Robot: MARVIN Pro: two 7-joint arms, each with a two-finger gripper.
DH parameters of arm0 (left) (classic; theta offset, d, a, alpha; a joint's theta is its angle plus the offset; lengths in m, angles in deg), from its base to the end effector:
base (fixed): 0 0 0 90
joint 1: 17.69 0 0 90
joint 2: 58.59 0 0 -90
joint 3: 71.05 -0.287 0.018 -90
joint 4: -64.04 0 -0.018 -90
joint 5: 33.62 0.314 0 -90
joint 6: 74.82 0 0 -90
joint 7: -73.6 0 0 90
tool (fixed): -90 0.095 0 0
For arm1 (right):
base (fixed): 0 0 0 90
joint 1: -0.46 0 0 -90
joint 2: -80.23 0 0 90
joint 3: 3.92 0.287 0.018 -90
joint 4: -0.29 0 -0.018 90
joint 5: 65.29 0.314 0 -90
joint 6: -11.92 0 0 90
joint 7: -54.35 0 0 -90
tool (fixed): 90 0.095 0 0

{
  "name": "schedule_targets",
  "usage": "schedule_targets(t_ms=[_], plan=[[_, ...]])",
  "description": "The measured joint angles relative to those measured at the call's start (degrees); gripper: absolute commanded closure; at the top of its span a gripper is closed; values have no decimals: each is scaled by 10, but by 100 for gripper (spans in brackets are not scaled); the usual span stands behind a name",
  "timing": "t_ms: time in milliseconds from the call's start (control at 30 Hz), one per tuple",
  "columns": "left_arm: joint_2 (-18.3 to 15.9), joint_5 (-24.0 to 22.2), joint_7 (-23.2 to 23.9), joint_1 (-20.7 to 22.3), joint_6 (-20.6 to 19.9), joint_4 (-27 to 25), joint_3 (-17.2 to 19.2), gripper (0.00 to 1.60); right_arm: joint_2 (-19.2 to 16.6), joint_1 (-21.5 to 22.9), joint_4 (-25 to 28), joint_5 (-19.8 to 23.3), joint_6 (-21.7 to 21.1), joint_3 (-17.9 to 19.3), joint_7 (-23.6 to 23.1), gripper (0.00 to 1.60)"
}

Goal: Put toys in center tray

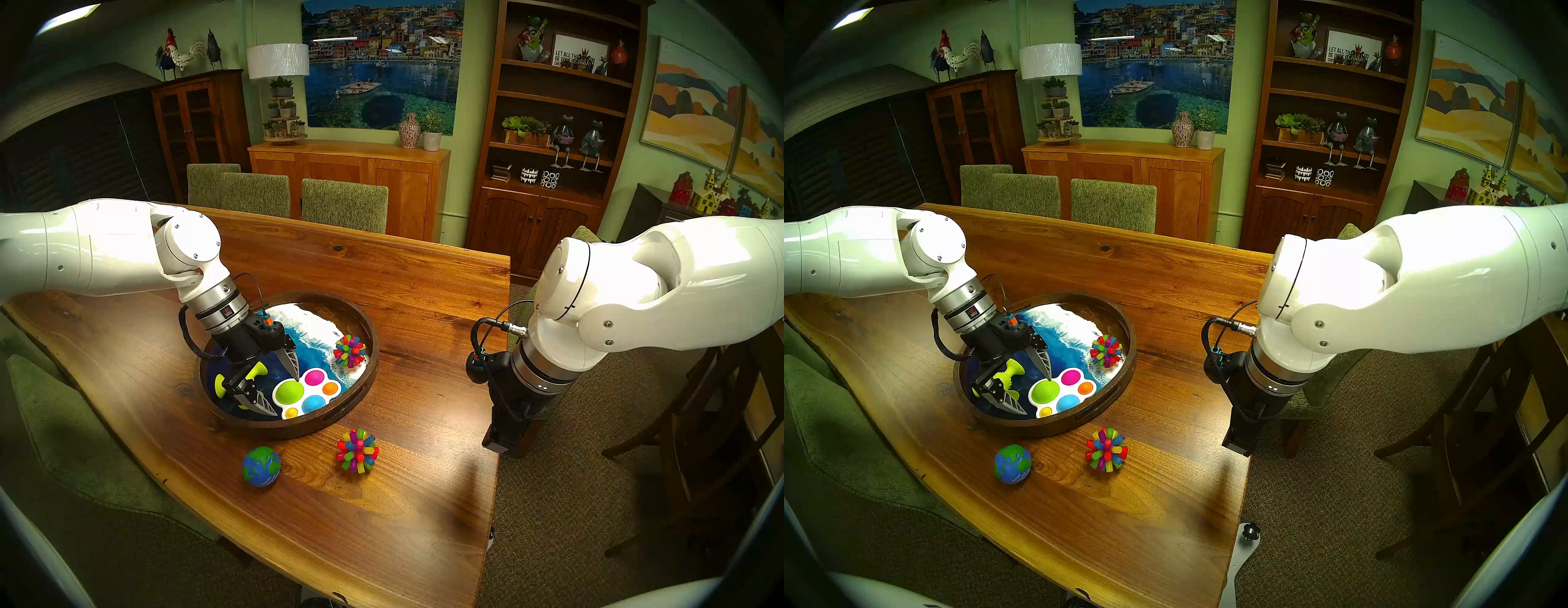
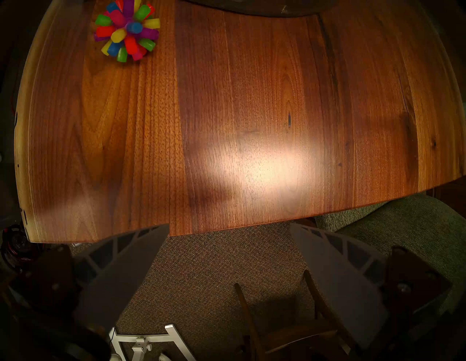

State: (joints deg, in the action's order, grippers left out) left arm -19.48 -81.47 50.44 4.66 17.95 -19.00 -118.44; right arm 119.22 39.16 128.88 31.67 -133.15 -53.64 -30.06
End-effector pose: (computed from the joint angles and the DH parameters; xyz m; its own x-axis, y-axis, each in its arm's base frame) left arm 0.4343 0.0863 -0.1598 -0.1657 -0.8788 0.4475 -0.9706 0.2256 0.0838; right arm 0.3058 0.0360 -0.1294 0.4034 0.9064 0.1253 0.9005 -0.4176 0.1215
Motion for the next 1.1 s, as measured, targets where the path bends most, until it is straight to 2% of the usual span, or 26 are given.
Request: schedule_targets(t_ms=[367,567,1100], plan=[[-32,9,2,33,-41,-44,0,0,1,0,0,0,0,-1,0,0],[-77,43,15,66,-76,-98,1,0,1,0,0,0,0,-1,0,0],[-185,117,55,137,-132,-215,-16,0,1,0,0,0,1,-1,1,0]])
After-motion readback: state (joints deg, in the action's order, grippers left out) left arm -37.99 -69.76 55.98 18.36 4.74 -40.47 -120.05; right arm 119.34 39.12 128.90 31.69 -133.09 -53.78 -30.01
